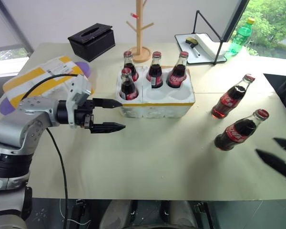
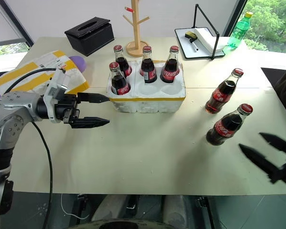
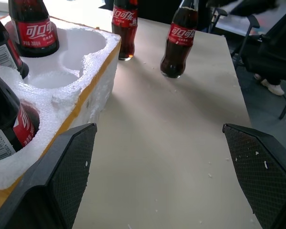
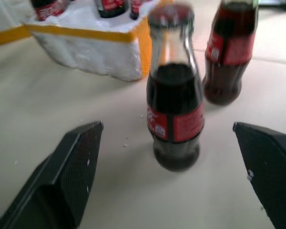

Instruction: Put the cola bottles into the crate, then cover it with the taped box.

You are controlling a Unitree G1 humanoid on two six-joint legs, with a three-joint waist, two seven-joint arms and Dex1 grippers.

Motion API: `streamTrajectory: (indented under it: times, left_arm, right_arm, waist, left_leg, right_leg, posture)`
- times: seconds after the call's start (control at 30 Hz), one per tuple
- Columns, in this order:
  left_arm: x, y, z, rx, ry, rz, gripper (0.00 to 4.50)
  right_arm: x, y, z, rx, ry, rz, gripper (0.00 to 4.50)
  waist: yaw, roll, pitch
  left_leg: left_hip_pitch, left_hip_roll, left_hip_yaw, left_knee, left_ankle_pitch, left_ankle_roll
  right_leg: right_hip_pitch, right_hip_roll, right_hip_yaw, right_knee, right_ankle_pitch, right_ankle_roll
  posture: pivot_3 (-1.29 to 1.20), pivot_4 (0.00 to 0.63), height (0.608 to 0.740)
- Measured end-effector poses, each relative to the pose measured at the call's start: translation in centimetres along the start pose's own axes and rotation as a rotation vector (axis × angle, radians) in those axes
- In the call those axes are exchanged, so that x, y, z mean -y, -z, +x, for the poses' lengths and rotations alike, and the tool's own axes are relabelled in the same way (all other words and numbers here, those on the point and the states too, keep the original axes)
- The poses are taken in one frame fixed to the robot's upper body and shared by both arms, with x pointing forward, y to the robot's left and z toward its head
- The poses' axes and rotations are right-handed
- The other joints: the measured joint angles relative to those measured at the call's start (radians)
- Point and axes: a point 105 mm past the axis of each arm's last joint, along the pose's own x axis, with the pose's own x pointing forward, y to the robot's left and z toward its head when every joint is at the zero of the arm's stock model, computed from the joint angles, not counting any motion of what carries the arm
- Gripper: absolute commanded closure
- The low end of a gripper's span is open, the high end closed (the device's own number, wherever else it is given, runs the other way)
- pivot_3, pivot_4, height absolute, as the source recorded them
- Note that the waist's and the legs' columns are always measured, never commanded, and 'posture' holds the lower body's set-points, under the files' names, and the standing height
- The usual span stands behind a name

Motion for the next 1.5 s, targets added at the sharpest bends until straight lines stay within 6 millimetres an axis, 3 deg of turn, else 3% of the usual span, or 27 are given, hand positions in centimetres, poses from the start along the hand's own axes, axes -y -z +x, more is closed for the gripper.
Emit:
streamTrajectory:
  times: [0.57,0.87,1.1,1.43,1.5]
  left_arm:
    - [0.2,-0.5,0.6,0.012,-0.015,-0.002,0.08]
    - [0.3,-0.7,1.0,0.026,-0.020,-0.006,0.08]
    - [0.1,-0.9,1.0,0.042,-0.036,-0.011,0.08]
    - [0.2,-1.2,1.1,0.056,-0.038,-0.007,0.08]
    - [0.3,-1.4,1.2,0.057,-0.035,0.000,0.00]
  right_arm:
    - [-1.1,0.6,4.2,0.097,0.033,0.057,0.00]
    - [0.2,-0.1,5.5,0.128,0.060,0.063,0.00]
    - [1.4,0.4,5.5,0.119,0.105,0.077,0.00]
    - [2.5,0.9,7.8,0.130,0.103,0.099,0.00]
    - [2.6,1.0,8.0,0.133,0.100,0.104,0.56]
  waist:
    - [-0.001,0.001,0.000]
    - [0.000,0.001,-0.001]
    - [-0.001,0.001,0.000]
    - [-0.001,0.001,0.000]
    - [0.000,0.001,0.000]
  left_leg:
    - [0.000,0.000,0.000,0.000,0.000,0.000]
    - [0.000,0.000,0.000,0.000,0.000,0.000]
    - [0.000,0.000,0.000,0.000,0.000,0.000]
    - [0.000,0.000,0.001,0.000,0.000,0.000]
    - [0.000,0.000,0.001,0.000,0.000,0.000]
  right_leg:
    - [0.000,0.002,0.002,0.000,0.000,0.000]
    - [0.000,0.003,0.002,0.000,0.000,0.000]
    - [0.000,0.005,0.002,0.000,0.000,0.000]
    - [0.000,0.005,0.003,0.000,0.000,0.000]
    - [0.000,0.005,0.003,0.000,0.000,0.000]
  posture:
    - [0.00,0.150,0.736]
    - [0.00,0.150,0.736]
    - [0.00,0.150,0.736]
    - [0.00,0.150,0.736]
    - [0.00,0.150,0.736]
